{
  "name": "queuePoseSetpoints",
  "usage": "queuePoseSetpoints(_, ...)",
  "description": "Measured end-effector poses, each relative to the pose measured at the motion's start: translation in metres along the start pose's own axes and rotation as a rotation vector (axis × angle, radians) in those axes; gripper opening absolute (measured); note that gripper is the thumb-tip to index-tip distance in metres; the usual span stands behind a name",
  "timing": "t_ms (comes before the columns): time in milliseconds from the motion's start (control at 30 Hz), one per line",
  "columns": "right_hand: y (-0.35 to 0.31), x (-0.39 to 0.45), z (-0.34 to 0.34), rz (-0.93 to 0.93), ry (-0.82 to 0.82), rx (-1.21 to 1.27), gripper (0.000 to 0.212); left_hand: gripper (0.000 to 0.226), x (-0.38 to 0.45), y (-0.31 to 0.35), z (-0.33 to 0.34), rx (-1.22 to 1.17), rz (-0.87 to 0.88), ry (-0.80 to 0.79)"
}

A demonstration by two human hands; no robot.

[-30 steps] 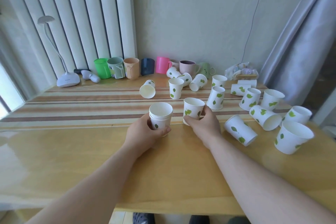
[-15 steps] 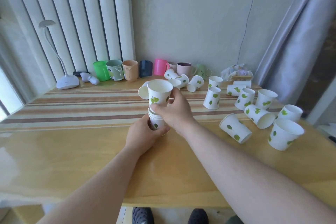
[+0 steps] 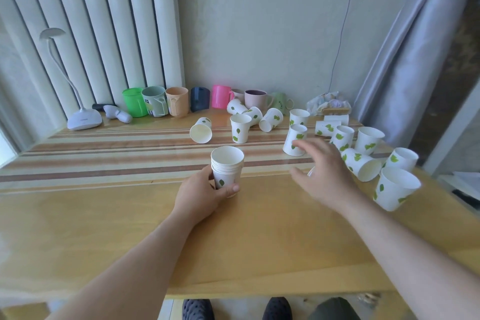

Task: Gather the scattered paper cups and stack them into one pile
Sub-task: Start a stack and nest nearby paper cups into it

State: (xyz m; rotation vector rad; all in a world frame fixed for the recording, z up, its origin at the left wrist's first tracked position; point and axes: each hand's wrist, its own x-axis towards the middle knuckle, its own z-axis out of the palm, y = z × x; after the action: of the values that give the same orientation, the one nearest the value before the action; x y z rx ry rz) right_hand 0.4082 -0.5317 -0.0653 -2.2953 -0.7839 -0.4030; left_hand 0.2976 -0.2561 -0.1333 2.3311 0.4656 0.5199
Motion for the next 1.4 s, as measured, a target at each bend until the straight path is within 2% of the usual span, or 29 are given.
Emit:
queuePoseSetpoints(67, 0.031, -0.003, -0.016, 0.164, -0.016, -0.181, 0.062, 0.05, 0.001, 0.002, 0.0, 0.02, 0.009, -0.033)
queuePoseSetpoints(133, 0.053, -0.006, -0.018, 0.385, -0.182, -0.289, 0.073, 0.046, -0.001, 0.004, 0.0, 0.046, 0.012, -0.049)
queuePoseSetpoints(200, 0.065, -0.014, -0.012, 0.492, -0.306, -0.35, 0.076, 0.041, -0.002, 0.007, 0.0, 0.071, 0.01, -0.053)
queuePoseSetpoints(233, 0.068, -0.017, -0.009, 0.507, -0.308, -0.348, 0.073, 0.038, -0.003, 0.008, 0.0, 0.079, 0.01, -0.055)
queuePoseSetpoints(500, 0.049, -0.02, 0.001, 0.446, -0.137, -0.217, 0.054, 0.036, -0.009, 0.012, -0.001, 0.064, 0.008, -0.05)
queuePoseSetpoints(567, 0.026, -0.013, 0.007, 0.422, -0.076, 0.036, 0.055, 0.037, -0.009, 0.014, -0.001, 0.047, 0.001, -0.031)
queuePoseSetpoints(667, -0.024, 0.008, 0.024, 0.427, -0.018, 0.616, 0.057, 0.037, -0.008, 0.013, 0.001, 0.045, -0.029, 0.041)
queuePoseSetpoints(767, -0.07, 0.032, 0.048, 0.339, -0.044, 0.901, 0.059, 0.038, -0.008, 0.013, 0.002, 0.052, -0.041, 0.091)
queuePoseSetpoints(867, -0.097, 0.042, 0.07, 0.267, -0.114, 0.924, 0.064, 0.037, -0.008, 0.013, 0.002, 0.051, -0.032, 0.101)
queuePoseSetpoints(1000, -0.1, 0.04, 0.095, 0.278, -0.187, 0.834, 0.072, 0.036, -0.006, 0.011, 0.002, 0.046, -0.028, 0.094)
queuePoseSetpoints(1400, -0.084, 0.02, 0.098, 0.304, -0.258, 0.864, 0.067, 0.043, -0.006, 0.011, 0.002, 0.064, -0.007, 0.09)
